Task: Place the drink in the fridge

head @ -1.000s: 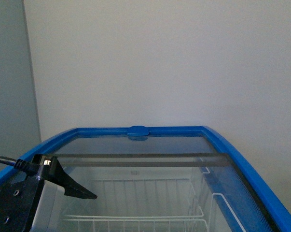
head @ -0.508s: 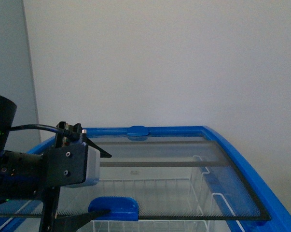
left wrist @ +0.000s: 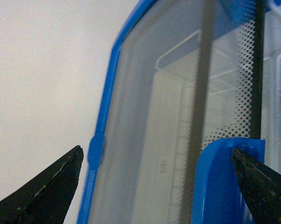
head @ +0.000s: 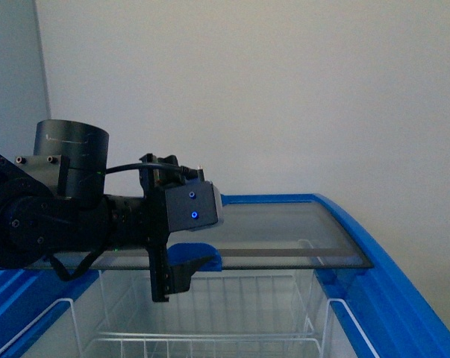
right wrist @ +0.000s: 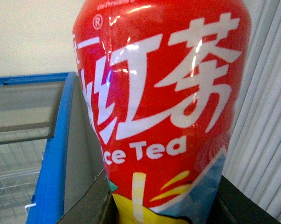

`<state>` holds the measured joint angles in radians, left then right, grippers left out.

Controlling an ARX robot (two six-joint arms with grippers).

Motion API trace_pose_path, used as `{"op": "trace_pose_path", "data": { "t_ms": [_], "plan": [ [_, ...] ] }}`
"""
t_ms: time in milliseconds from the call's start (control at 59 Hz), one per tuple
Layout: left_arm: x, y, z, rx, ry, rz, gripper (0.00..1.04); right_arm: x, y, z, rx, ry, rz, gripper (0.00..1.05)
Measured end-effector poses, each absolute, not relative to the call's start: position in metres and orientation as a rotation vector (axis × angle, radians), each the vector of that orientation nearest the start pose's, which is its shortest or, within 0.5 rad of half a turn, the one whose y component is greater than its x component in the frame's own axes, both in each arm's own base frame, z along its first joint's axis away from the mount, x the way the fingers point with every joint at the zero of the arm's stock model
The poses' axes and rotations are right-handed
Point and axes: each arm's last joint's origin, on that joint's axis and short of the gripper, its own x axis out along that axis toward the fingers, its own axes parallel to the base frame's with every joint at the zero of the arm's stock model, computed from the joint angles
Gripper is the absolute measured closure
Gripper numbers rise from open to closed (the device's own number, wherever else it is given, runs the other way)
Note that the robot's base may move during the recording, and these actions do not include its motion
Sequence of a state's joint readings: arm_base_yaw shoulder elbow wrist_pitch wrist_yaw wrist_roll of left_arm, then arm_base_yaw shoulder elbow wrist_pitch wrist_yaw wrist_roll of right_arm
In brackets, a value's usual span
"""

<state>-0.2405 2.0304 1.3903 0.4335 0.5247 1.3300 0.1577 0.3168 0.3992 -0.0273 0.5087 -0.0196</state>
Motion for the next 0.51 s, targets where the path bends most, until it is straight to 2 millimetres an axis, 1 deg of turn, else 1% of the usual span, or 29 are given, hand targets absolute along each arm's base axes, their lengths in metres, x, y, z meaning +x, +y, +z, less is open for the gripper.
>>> {"op": "trace_pose_path", "data": {
  "t_ms": [85, 186, 254, 322, 407, 475, 492, 508],
  "plan": [
    [0.446, -0.126, 0.229, 1.213, -0.355, -0.735, 0.08, 0.102, 0.002, 0.271, -0.001, -0.049, -0.351, 0.69],
    [0.447, -0.127, 0.242, 1.164, -0.395, -0.618, 0.08, 0.102, 0.002, 0.271, -0.001, -0.049, -0.351, 0.69],
    [0.447, -0.124, 0.25, 1.078, -0.366, -0.546, 0.08, 0.102, 0.002, 0.271, -0.001, -0.049, -0.351, 0.69],
    [0.444, -0.115, 0.257, 0.95, -0.284, -0.482, 0.08, 0.102, 0.002, 0.271, -0.001, -0.049, -0.351, 0.69],
    [0.428, -0.097, 0.272, 0.701, -0.144, -0.42, 0.08, 0.102, 0.002, 0.271, -0.001, -0.049, -0.351, 0.69],
    [0.402, -0.079, 0.283, 0.464, -0.034, -0.408, 0.08, 0.102, 0.002, 0.271, -0.001, -0.049, -0.351, 0.69],
    [0.394, -0.075, 0.285, 0.421, -0.009, -0.413, 0.08, 0.102, 0.002, 0.271, -0.001, -0.049, -0.351, 0.69],
    [0.39, -0.073, 0.286, 0.378, 0.007, -0.416, 0.08, 0.102, 0.002, 0.271, -0.001, -0.049, -0.351, 0.69]
  ]
}}
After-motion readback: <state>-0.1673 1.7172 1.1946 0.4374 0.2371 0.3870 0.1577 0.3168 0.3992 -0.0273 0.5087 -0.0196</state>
